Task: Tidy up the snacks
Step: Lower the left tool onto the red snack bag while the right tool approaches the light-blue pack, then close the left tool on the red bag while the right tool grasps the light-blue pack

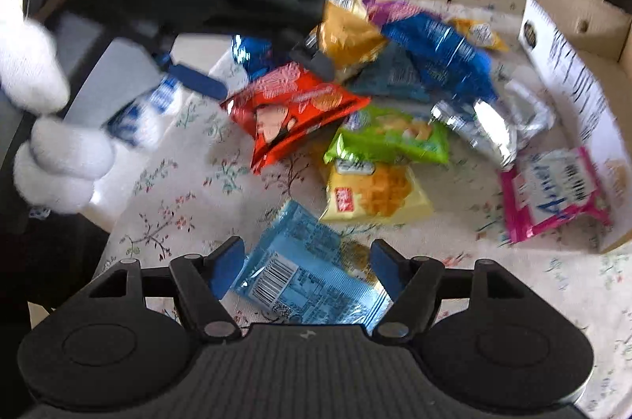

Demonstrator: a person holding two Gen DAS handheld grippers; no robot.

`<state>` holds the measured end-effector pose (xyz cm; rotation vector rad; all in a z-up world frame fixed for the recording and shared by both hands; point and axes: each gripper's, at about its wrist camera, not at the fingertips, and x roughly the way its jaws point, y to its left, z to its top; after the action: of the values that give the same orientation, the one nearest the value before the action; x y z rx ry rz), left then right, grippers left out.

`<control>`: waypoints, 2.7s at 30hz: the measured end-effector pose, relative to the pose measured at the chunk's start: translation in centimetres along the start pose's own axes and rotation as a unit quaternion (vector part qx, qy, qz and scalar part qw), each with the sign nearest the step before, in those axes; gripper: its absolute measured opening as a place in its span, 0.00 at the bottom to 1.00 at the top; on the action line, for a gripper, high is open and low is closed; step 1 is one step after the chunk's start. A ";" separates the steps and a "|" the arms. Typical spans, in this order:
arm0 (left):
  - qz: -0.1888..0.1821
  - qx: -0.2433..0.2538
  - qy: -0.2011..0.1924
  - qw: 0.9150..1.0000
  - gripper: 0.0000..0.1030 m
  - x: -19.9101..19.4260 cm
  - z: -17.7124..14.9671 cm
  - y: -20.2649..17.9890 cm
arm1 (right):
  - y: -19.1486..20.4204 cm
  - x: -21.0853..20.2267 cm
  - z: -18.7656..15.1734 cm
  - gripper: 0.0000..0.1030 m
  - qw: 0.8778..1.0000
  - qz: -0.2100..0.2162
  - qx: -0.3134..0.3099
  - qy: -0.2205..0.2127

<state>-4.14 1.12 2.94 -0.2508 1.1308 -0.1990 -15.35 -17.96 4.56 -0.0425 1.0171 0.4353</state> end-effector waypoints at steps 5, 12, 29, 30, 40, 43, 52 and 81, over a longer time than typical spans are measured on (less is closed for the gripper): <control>0.047 0.004 0.006 0.999 0.99 1.5 -0.3 -0.6 | 0.9 -0.4 -0.9 0.88 0.999 0.012 -0.026 0.022; 0.059 0.009 0.042 0.997 0.99 1.2 -2.1 0.9 | 1.8 -1.5 -2.7 0.88 0.996 0.043 -0.052 0.055; 0.063 0.136 0.018 0.989 0.99 0.6 -2.6 -2.0 | 1.5 -0.2 -1.9 0.87 0.998 -0.013 -0.044 0.034; 0.067 0.149 0.015 0.986 0.99 0.6 -2.7 -2.0 | 1.4 0.0 -1.9 0.87 0.998 -0.015 -0.042 0.036; 0.082 0.203 0.009 0.976 1.00 3.2 -2.9 -1.9 | 1.6 1.3 -2.0 0.85 0.997 -0.042 -0.040 0.046; 0.074 0.199 0.007 0.977 1.00 3.3 -2.9 -1.6 | 1.6 1.5 -2.0 0.84 0.997 -0.045 -0.039 0.044; 0.068 0.201 -0.003 0.977 1.00 3.1 -3.2 -1.4 | 1.9 1.3 -1.9 0.75 0.996 -0.060 -0.048 0.037; 0.045 0.276 -0.049 0.959 0.95 1.3 -4.2 -2.4 | 0.2 0.5 -1.6 0.66 0.998 -0.049 0.017 0.034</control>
<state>-7.54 -1.97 0.82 0.2846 0.9439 -0.4071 -16.51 -18.04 3.34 -0.0755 1.0847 0.3293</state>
